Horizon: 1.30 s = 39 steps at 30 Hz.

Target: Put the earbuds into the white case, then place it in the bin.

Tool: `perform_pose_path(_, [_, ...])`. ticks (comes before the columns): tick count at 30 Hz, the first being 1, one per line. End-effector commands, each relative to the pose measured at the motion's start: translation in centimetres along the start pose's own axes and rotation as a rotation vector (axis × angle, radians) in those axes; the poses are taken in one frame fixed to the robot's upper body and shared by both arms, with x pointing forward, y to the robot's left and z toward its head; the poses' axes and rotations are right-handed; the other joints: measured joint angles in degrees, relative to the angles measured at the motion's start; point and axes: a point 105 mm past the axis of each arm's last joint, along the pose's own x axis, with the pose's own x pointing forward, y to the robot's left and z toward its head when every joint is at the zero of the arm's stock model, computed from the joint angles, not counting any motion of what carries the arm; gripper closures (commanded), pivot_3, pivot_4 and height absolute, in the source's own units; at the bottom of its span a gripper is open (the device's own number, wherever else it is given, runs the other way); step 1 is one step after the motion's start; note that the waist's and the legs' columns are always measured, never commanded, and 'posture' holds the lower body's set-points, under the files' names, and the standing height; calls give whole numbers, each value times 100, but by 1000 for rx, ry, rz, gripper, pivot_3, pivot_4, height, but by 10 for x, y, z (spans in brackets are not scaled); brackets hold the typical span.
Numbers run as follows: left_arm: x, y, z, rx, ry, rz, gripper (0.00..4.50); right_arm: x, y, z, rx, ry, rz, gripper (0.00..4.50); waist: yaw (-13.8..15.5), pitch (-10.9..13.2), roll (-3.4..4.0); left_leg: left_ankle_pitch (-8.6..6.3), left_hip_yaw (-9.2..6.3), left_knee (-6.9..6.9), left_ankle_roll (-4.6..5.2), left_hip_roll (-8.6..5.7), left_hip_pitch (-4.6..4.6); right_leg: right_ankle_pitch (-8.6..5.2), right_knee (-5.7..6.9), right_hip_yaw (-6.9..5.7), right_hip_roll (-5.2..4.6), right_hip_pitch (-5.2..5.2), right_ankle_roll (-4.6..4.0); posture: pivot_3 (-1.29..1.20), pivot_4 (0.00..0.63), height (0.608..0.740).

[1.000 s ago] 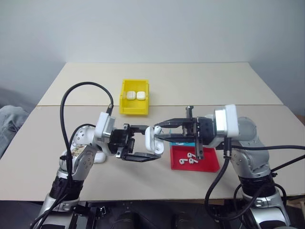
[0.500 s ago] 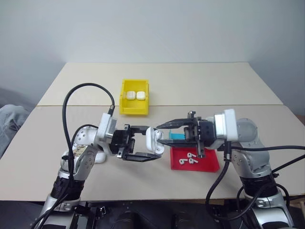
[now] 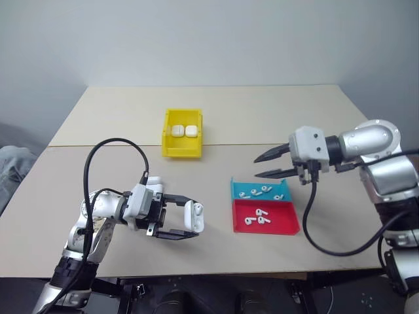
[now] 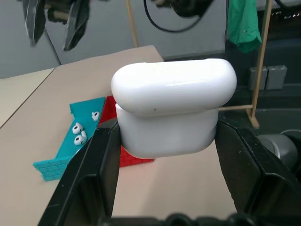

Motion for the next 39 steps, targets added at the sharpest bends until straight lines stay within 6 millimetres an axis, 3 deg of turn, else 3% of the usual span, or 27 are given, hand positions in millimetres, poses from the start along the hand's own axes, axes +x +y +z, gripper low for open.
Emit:
perform_pose_path(1, [0,-1,7,56,-4,37,1768,9,-5,-21,-81,162,90,2644,-10,0,0,0,1,0,0,0,-3,0,0,0,0,-3,0,0,150,740])
perform_pose_path(4, [0,-3,7,56,-1,57,1768,21,-6,-37,-135,257,169,2644,-45,0,0,1,7,0,-2,0,-8,1,1,4,0,-11,0,0,150,740])
perform_pose_path(12, [1,-11,3,41,22,81,1768,39,-11,-57,-285,378,296,2644,-37,1,3,5,9,-1,-8,1,-7,1,4,3,-1,-11,0,0,150,740])
perform_pose_path(39, [5,-10,1,57,37,91,1768,55,-7,-77,-379,450,369,2644,-42,3,5,27,10,-8,-46,2,-3,1,7,3,-1,-11,-2,0,150,740])
